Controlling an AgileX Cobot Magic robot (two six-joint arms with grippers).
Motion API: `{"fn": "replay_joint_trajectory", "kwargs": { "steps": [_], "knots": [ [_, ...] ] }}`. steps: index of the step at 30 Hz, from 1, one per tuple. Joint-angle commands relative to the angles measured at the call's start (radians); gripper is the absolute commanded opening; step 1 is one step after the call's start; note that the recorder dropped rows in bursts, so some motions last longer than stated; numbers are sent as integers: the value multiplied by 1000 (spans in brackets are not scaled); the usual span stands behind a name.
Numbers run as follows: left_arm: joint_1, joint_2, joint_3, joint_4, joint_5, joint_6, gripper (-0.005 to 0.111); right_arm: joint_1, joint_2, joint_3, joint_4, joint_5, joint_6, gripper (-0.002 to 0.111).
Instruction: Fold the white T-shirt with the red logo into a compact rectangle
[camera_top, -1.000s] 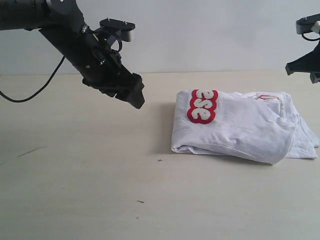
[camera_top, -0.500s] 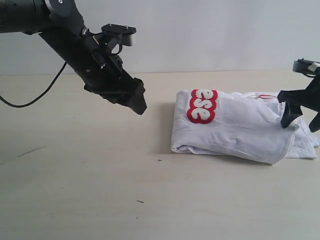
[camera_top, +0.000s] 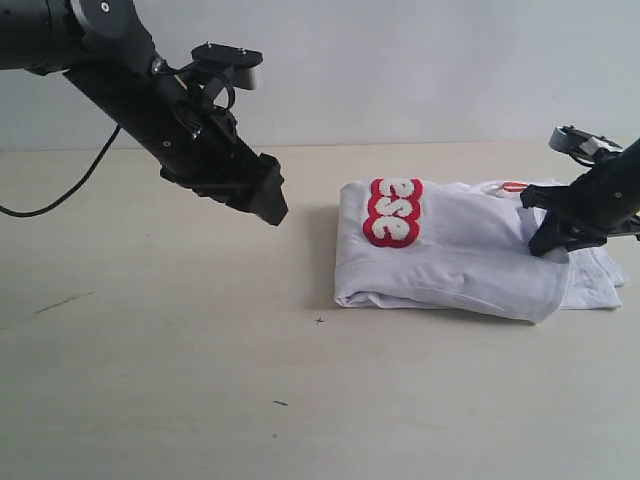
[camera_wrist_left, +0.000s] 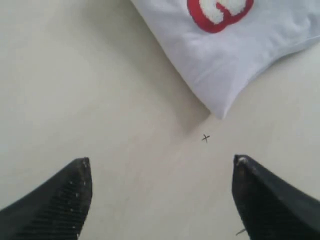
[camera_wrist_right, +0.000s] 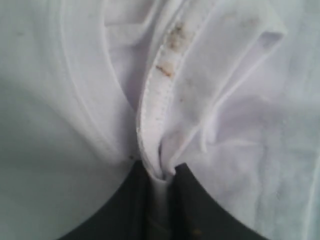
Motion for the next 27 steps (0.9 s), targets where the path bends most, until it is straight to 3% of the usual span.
{"fn": "replay_joint_trajectory", "kwargs": {
  "steps": [1, 5, 7, 9, 11, 15, 20, 24, 27],
  "knots": [
    [3, -14, 4, 3, -13, 4, 74, 22, -38, 1, 99, 45, -145, 0],
    [3, -14, 4, 3, -15, 4, 74, 72, -168, -57, -35, 34, -72, 0],
    [3, -14, 4, 3, -20, 4, 74, 73, -238, -79, -189, 20, 65, 0],
    [3, -14, 4, 3, -20, 4, 74, 73, -295, -81, -533, -15, 334, 0],
    [3, -14, 4, 3, -20, 6, 74, 73, -285, -79, -691, -14, 499, 0],
    [3, -14, 4, 3, -16, 6, 74, 73, -197, -77, -687, -13, 469, 5],
    [3, -14, 4, 3, -13, 6, 74, 73, -157, -80, -909, -14, 672, 37],
    [3, -14, 4, 5, -13, 6, 74, 73, -171, -98, -1040, 24, 820, 41],
    [3, -14, 4, 5, -13, 6, 74, 73, -187, -100, -1034, 20, 847, 41]
  ]
}}
